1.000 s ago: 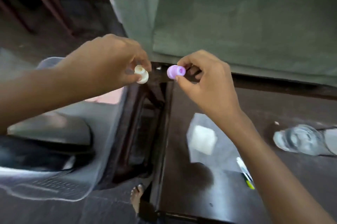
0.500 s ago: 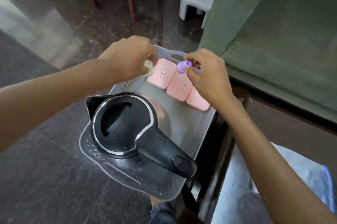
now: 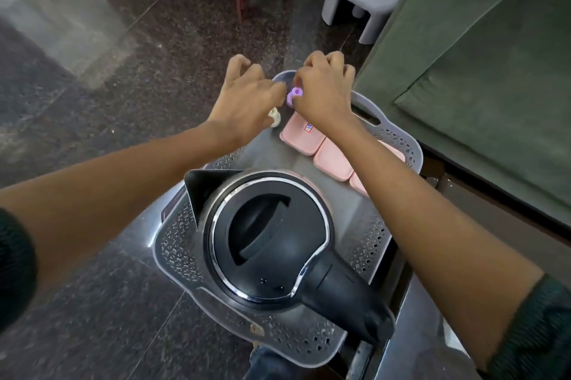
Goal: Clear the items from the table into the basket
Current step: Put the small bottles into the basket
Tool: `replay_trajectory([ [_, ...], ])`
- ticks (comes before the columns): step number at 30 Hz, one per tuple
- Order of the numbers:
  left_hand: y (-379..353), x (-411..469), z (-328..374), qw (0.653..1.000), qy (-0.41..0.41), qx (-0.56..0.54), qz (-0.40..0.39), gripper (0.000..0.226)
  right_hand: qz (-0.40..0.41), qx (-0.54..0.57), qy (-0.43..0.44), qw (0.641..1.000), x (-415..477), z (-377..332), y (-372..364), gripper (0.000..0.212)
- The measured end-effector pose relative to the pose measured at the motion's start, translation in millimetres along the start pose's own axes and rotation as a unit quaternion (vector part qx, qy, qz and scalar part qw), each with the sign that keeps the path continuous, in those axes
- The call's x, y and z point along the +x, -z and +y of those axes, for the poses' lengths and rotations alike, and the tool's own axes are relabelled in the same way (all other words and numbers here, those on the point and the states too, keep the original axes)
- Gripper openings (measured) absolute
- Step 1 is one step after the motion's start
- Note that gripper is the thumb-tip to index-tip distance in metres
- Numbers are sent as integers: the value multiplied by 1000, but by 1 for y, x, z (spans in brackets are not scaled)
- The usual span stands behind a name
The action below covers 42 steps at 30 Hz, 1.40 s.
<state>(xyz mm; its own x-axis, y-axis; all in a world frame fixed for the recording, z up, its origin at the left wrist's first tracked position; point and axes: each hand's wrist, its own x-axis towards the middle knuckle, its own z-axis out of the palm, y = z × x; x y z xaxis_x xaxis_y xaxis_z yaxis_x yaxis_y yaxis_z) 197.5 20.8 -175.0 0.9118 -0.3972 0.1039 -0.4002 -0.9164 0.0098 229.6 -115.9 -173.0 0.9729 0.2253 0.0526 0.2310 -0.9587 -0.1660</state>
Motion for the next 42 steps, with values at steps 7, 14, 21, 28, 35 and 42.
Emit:
replay_trajectory([
  [7,-14,10,8,999,25,-31,27,23,-45,6,-65,997,6,-6,-5,23],
  [14,-15,7,5,1000,-15,21,17,23,-60,36,-91,993,6,-8,-2,23],
  [21,-22,15,7,1000,23,-11,18,25,-70,70,-89,991,5,-6,3,18],
  [28,-7,15,7,1000,1,21,14,32,-33,89,-48,994,0,0,8,15],
  [35,52,19,-3,993,-114,-18,-3,24,85,73,-6,994,-27,18,20,24],
  [42,95,36,68,975,-146,-110,-126,22,135,144,-20,980,-76,51,58,16],
])
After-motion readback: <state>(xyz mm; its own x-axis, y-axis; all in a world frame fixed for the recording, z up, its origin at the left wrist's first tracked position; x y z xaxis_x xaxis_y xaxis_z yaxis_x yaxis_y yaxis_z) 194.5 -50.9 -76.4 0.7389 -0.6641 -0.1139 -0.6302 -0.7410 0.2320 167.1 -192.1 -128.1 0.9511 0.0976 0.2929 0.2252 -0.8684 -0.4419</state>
